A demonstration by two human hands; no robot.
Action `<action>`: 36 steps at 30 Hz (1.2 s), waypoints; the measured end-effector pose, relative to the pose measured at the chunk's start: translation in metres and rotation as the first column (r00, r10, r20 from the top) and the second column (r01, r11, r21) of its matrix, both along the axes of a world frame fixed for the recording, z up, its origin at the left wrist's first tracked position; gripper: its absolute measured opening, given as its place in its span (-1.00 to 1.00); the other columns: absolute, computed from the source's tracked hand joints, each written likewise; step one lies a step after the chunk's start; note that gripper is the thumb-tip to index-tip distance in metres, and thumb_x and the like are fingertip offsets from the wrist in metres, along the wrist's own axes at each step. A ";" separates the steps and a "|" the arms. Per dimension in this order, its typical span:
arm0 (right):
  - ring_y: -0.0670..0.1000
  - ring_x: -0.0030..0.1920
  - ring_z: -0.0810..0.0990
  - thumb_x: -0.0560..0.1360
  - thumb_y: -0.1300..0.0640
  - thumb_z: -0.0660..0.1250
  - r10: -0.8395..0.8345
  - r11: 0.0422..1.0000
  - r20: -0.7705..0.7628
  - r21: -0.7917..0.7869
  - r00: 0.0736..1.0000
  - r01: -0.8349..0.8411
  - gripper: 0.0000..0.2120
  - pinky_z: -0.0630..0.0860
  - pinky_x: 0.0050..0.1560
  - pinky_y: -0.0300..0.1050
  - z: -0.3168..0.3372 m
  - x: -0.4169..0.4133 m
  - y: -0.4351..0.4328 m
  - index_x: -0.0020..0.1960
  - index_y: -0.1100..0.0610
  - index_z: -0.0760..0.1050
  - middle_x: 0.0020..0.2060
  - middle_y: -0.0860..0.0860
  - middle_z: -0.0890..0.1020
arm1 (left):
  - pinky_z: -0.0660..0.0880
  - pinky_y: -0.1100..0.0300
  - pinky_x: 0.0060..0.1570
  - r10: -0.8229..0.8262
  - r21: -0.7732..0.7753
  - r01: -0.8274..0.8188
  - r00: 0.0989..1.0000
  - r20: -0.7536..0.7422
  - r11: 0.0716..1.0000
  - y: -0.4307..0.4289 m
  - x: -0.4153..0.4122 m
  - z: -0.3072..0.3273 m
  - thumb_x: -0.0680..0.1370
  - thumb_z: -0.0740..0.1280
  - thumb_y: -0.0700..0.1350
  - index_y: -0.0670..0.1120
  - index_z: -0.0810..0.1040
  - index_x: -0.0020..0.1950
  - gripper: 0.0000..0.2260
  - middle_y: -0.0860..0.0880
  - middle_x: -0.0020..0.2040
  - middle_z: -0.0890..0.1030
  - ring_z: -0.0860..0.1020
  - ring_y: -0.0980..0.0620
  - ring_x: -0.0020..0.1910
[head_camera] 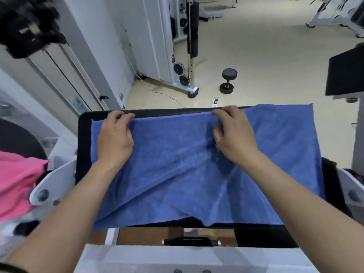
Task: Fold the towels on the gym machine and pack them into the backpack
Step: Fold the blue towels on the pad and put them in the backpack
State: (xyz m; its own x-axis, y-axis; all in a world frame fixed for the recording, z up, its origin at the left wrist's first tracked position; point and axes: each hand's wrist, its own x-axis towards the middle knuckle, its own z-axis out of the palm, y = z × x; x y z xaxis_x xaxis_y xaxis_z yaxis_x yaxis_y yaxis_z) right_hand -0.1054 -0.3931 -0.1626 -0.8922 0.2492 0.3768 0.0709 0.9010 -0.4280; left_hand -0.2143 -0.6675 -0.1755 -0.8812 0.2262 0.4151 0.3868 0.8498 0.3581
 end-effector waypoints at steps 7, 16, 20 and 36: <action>0.13 -0.14 0.48 0.57 0.12 0.25 0.164 0.984 0.133 0.051 0.978 -0.172 -0.68 0.52 -0.23 0.03 -0.004 -0.040 -0.069 0.31 0.11 0.43 0.18 0.09 0.39 | 0.38 0.05 0.01 0.144 -0.032 -0.141 0.983 0.115 0.990 -0.053 -0.028 0.007 0.58 0.27 -0.12 -0.09 0.58 0.12 -0.84 -0.15 0.11 0.52 0.50 -0.16 0.09; 0.16 -0.01 0.46 0.58 0.19 0.16 0.094 0.991 -0.018 0.093 0.995 -0.092 -0.80 0.44 -0.29 0.00 -0.002 -0.066 -0.096 0.16 0.18 0.47 0.02 0.11 0.49 | 0.44 0.04 0.04 0.138 0.095 -0.140 0.990 0.024 0.986 -0.055 -0.062 0.022 0.56 0.24 -0.20 -0.12 0.55 0.15 -0.80 -0.17 0.18 0.47 0.51 -0.17 0.06; 0.19 -0.03 0.47 0.49 0.20 0.27 0.267 0.952 -0.005 0.156 0.964 -0.263 -0.69 0.46 -0.28 -0.01 -0.008 -0.019 -0.114 0.23 0.18 0.47 0.04 0.13 0.50 | 0.42 0.05 0.07 0.185 0.208 -0.194 0.981 0.065 0.959 -0.064 0.001 0.001 0.51 0.29 -0.22 -0.07 0.50 0.22 -0.72 -0.13 0.19 0.44 0.50 -0.11 0.11; 0.15 0.22 0.44 0.29 -0.06 0.43 0.226 0.959 0.286 0.103 0.931 -0.264 -0.27 0.42 0.04 0.10 -0.078 0.076 -0.226 0.41 0.10 0.34 0.29 0.13 0.41 | 0.55 0.11 -0.11 0.208 0.487 -0.615 0.728 0.654 0.620 -0.121 0.120 -0.057 0.54 0.34 -0.26 -0.04 0.51 0.23 -0.71 -0.03 -0.09 0.65 0.64 -0.04 -0.08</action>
State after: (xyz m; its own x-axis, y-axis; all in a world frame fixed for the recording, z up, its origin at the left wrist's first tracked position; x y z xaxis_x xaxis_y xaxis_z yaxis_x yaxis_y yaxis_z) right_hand -0.0296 -0.6188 -0.2401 -0.9912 -0.0270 0.1297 -0.0646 0.9534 -0.2949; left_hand -0.0945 -0.7885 -0.2323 -0.9066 -0.3565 -0.2256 -0.3499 0.3367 0.8742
